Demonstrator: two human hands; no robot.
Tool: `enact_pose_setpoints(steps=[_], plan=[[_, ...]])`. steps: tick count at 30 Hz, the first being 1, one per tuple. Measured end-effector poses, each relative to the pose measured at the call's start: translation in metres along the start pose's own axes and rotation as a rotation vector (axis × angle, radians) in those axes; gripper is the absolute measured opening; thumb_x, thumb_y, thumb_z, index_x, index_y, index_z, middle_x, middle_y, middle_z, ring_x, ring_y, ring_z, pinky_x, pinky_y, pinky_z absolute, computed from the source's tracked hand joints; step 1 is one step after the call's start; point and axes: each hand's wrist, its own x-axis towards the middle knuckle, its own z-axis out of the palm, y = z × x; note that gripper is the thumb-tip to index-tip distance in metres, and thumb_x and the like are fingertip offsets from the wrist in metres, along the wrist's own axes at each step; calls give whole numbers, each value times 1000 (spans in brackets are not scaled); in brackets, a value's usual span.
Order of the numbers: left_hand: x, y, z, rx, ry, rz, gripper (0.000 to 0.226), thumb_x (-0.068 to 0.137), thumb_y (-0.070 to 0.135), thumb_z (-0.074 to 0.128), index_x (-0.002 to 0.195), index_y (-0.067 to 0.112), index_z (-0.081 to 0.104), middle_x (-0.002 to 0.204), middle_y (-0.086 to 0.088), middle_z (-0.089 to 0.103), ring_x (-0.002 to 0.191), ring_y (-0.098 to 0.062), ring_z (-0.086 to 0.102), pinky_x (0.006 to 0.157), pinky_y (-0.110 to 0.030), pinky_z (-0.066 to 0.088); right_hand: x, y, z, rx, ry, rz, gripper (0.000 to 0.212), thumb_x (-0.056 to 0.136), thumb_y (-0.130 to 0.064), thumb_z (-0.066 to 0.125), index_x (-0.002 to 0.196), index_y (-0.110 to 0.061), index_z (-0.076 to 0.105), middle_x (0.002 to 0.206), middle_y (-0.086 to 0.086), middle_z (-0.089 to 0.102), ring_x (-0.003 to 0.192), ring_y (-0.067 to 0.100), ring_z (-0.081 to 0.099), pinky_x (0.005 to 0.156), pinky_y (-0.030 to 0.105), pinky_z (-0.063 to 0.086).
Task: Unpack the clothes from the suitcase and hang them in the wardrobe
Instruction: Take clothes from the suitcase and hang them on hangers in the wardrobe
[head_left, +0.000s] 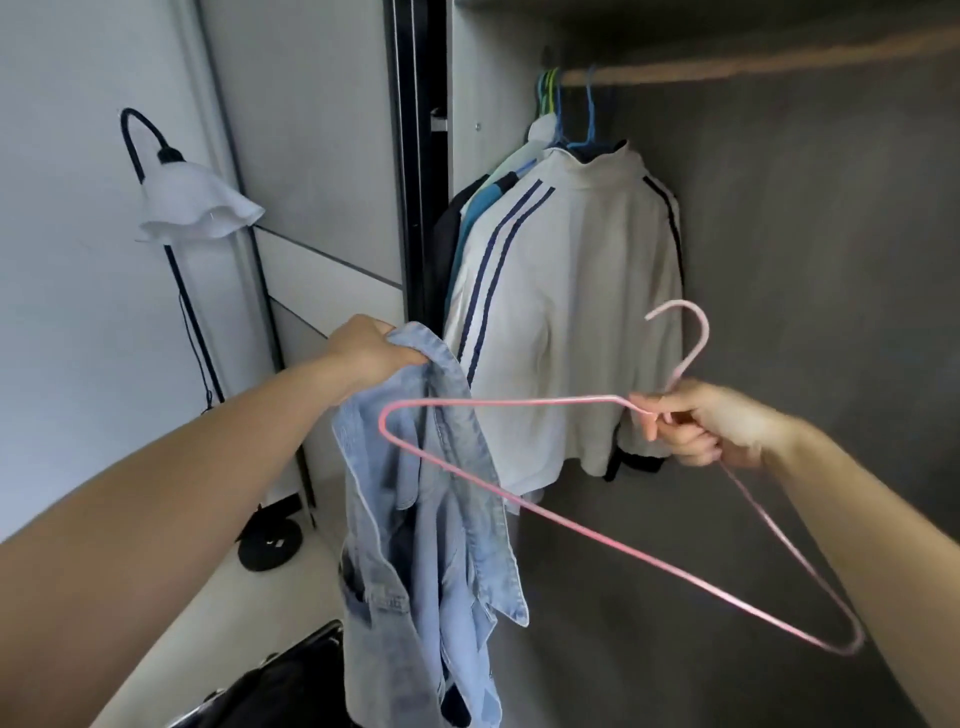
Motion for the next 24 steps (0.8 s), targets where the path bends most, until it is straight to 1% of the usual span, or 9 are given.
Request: enact_pose_setpoints(steps=[3, 5, 7, 10, 12, 14, 17, 20, 24], plan=[[1, -7, 0, 55, 69, 39, 23, 80, 28, 78, 76, 11, 63, 61, 3, 48, 54, -7, 42, 39, -11, 29, 13, 5, 24, -192, 93, 14, 33, 91, -33, 61, 72, -6, 58, 49, 0, 23, 39, 10, 15, 41, 18, 11], [0, -11, 0, 29, 87, 92, 21, 79, 22, 78, 77, 10, 62, 65, 1, 51, 58, -10, 43, 43, -12, 29, 21, 6, 43, -172, 139, -16, 35, 96, -32, 57, 75, -5, 57, 51, 2, 23, 39, 11, 17, 39, 18, 14], [-3, -16, 1, -3, 120, 117, 18, 79, 19, 77, 84, 5, 67, 73, -5, 52, 66, -13, 45, 53, -21, 32, 29, 4, 69, -164, 162, -65, 36, 97, -32, 56, 73, -5, 58, 49, 1, 26, 37, 11, 21, 37, 19, 16], [-14, -17, 8, -34, 164, 166, 23, 81, 13, 73, 80, -7, 64, 68, -4, 50, 59, -11, 42, 47, -17, 30, 45, 4, 114, -445, 266, -141, 43, 97, -34, 56, 64, -8, 63, 38, -5, 38, 34, 11, 37, 39, 21, 28], [-24, -18, 12, -8, 176, 213, 19, 82, 12, 72, 72, -3, 63, 63, 0, 49, 55, -8, 40, 44, -14, 28, 57, 5, 138, -575, 323, -175, 49, 98, -37, 53, 65, -1, 65, 45, -1, 46, 45, 16, 44, 48, 27, 34], [-33, -21, 7, 54, 201, 258, 15, 82, 12, 71, 74, -1, 65, 63, 1, 54, 57, -8, 44, 49, -18, 33, 67, 2, 153, -570, 370, -202, 52, 98, -38, 51, 77, 7, 66, 58, 8, 56, 55, 22, 49, 56, 31, 37], [-42, -34, -14, 220, 259, 273, 12, 82, 12, 69, 73, 6, 65, 68, -4, 62, 64, -17, 54, 60, -29, 42, 73, -9, 158, -575, 435, -248, 49, 97, -40, 50, 76, 1, 66, 71, 9, 65, 68, 27, 58, 59, 30, 39], [-50, -52, -31, 242, 285, 213, 10, 81, 9, 68, 82, -1, 67, 76, -18, 66, 65, -19, 54, 59, -30, 39, 72, -19, 164, -662, 444, -258, 43, 98, -39, 49, 67, -9, 53, 69, 5, 58, 70, 29, 54, 55, 31, 35], [-64, -58, -21, 112, 289, 202, 8, 80, 8, 69, 83, 1, 71, 74, -16, 68, 65, -13, 52, 60, -27, 39, 76, -16, 194, -828, 332, -243, 39, 100, -34, 43, 66, -16, 41, 79, 6, 51, 76, 29, 48, 64, 30, 35]])
